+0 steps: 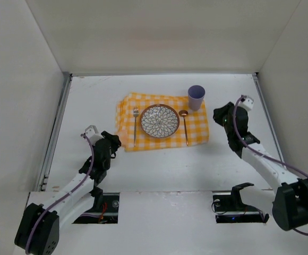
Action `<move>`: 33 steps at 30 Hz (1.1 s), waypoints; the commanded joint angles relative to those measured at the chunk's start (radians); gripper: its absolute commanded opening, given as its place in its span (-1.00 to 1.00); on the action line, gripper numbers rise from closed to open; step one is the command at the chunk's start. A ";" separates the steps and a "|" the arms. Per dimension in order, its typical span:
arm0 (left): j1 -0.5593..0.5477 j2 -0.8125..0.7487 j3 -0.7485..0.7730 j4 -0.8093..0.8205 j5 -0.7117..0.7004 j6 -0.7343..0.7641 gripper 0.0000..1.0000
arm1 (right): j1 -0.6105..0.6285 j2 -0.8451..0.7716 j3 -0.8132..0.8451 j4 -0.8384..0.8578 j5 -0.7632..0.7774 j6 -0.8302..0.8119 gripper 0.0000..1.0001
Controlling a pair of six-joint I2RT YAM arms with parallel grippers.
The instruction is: Set the dinner table for one person
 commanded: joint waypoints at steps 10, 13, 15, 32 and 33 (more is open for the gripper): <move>0.006 -0.033 0.136 -0.314 -0.113 -0.041 -0.14 | 0.058 -0.180 -0.453 0.249 0.101 0.149 -0.18; -0.008 -0.044 0.156 -0.421 -0.127 -0.082 -0.09 | 0.038 -0.168 -0.459 0.279 0.053 0.161 0.04; 0.000 -0.065 0.149 -0.461 -0.141 -0.099 -0.06 | 0.032 -0.174 -0.464 0.283 0.042 0.164 0.09; 0.084 -0.033 0.153 -0.486 -0.099 -0.118 -0.06 | 0.035 -0.280 -0.504 0.294 0.056 0.183 0.25; 0.082 -0.027 0.156 -0.485 -0.099 -0.118 -0.06 | 0.032 -0.272 -0.504 0.294 0.053 0.184 0.25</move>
